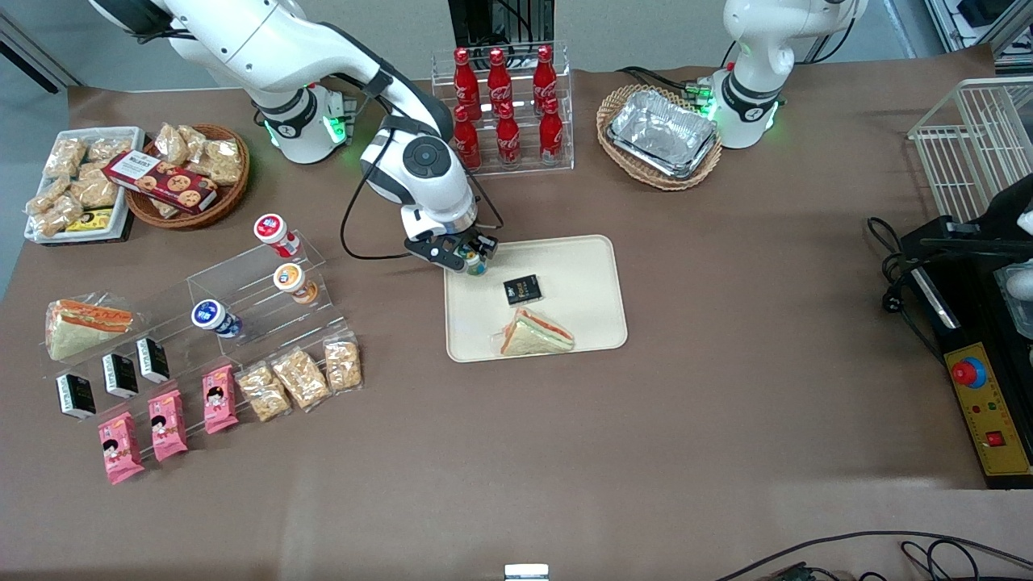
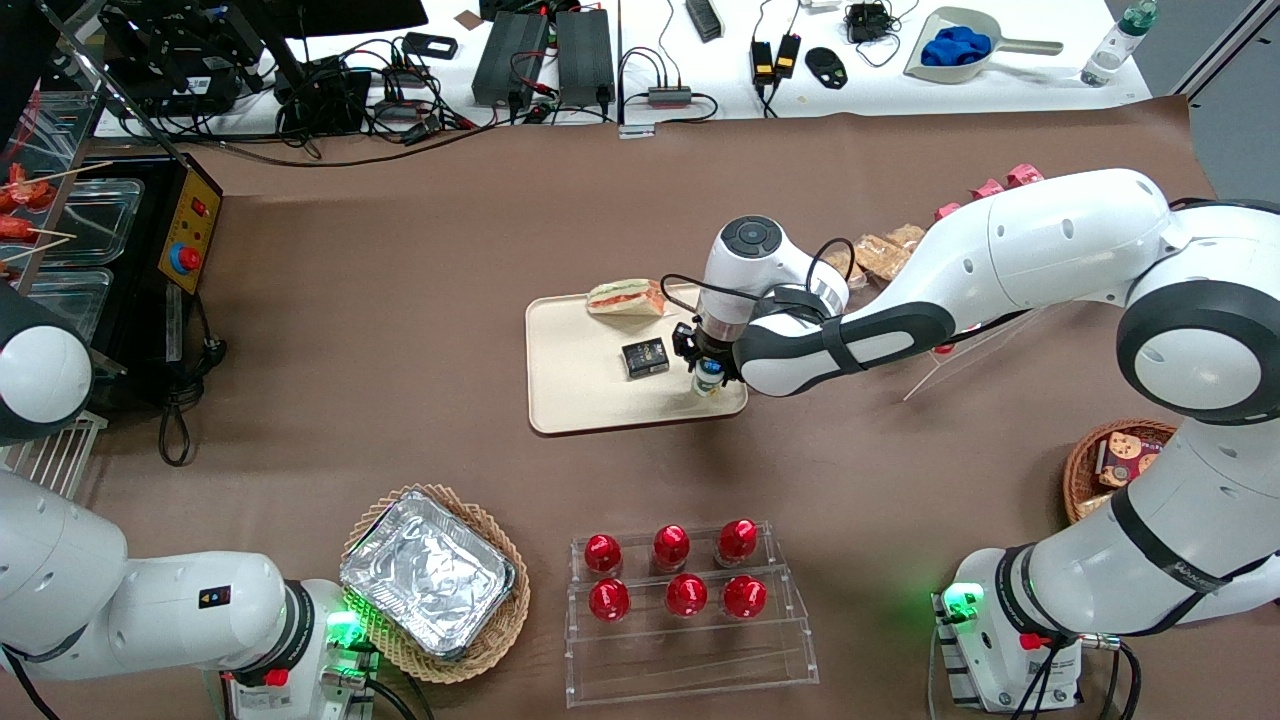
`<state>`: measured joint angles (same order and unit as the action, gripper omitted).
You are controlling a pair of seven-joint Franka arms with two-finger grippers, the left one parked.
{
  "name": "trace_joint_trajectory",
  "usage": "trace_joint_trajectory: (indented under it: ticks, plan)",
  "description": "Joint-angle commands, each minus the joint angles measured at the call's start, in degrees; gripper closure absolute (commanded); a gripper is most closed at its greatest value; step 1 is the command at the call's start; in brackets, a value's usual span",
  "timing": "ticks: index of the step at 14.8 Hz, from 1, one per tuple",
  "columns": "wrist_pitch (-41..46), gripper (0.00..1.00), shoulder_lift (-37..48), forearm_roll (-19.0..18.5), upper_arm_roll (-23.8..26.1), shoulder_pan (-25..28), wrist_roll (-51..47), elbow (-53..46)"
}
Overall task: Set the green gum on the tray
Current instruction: 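Carry the green gum bottle over the cream tray, then lower the bottle onto the tray corner and open the right gripper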
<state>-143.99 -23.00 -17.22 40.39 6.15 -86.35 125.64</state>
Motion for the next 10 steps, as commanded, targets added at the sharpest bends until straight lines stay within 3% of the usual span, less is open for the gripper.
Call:
trace_joint_trajectory:
  ticks: [1, 4, 5, 10]
  plan:
    - [-1.1, 0.15, -2.0, -2.3, -0.1, 0.3, -1.8, -1.4]
    - [-1.1, 0.13, -2.2, -2.3, -0.2, 0.3, -1.8, -1.4]
    - [-1.1, 0.00, -2.2, -2.3, -0.2, 0.3, -1.8, -1.4]
    - [-1.1, 0.00, -2.2, -2.4, -0.2, 0.2, -1.7, -1.4]
